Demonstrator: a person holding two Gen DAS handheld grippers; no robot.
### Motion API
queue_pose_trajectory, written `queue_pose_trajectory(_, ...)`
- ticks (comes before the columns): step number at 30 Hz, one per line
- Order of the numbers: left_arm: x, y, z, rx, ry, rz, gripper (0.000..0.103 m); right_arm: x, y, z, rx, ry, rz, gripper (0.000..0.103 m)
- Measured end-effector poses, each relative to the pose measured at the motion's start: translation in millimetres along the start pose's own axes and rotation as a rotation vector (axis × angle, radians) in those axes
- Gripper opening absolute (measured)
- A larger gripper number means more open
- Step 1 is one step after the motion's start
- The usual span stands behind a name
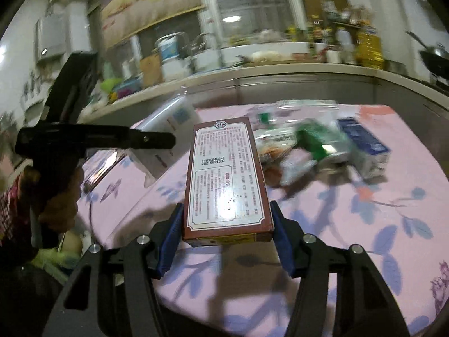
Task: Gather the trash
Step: 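Carry tissue pack and box to the round bin and open both grippers, then swing both grippers back from the bin toward the table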
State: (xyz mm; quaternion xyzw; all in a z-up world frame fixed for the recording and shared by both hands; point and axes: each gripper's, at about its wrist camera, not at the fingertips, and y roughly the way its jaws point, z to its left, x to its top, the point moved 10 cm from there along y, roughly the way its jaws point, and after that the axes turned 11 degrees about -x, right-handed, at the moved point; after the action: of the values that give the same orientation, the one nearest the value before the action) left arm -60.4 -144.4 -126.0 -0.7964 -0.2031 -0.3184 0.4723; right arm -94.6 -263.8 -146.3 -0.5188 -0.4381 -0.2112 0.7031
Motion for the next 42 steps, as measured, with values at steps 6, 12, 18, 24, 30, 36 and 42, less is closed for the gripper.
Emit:
queue_pose_trajectory(6, 41.4, 68.2, -98.2, -0.152, 0.157, 0.077, 0.031, 10.2, -22.3, -101.6, -0.141, 0.192, -0.045, 0.057)
queue_pose_trajectory(12, 80.5, 164.5, -231.4, -0.355, 0.307, 0.226, 0.031, 13.6, -54.6, -244.6, -0.297, 0.445, -0.047, 0.057)
queue_pose_trajectory(18, 100.0, 285.0, -314.1, -0.471, 0.286, 0.453, 0.032, -2.9, -54.3, -374.4, -0.433, 0.618, 0.037, 0.057)
queue_pose_trajectory(24, 96.5, 371.2, -341.7, -0.464, 0.185, 0.565, 0.038, -13.4, -32.3, -437.6, -0.503, 0.662, 0.099, 0.058)
queue_pose_trajectory(30, 105.2, 407.1, -347.6, -0.42, 0.12, 0.524, 0.07, -20.1, -20.4, -463.8, -0.536, 0.721, 0.062, 0.076)
queue_pose_trajectory(36, 121.8, 375.4, -346.5, -0.429, 0.13, 0.442, 0.073, -11.1, -42.5, -460.8, -0.544, 0.764, -0.039, 0.078)
queue_pose_trajectory(42, 121.6, 288.7, -321.2, -0.387, 0.248, 0.268, 0.073, 8.4, -60.4, -417.2, -0.465, 0.79, -0.128, 0.078)
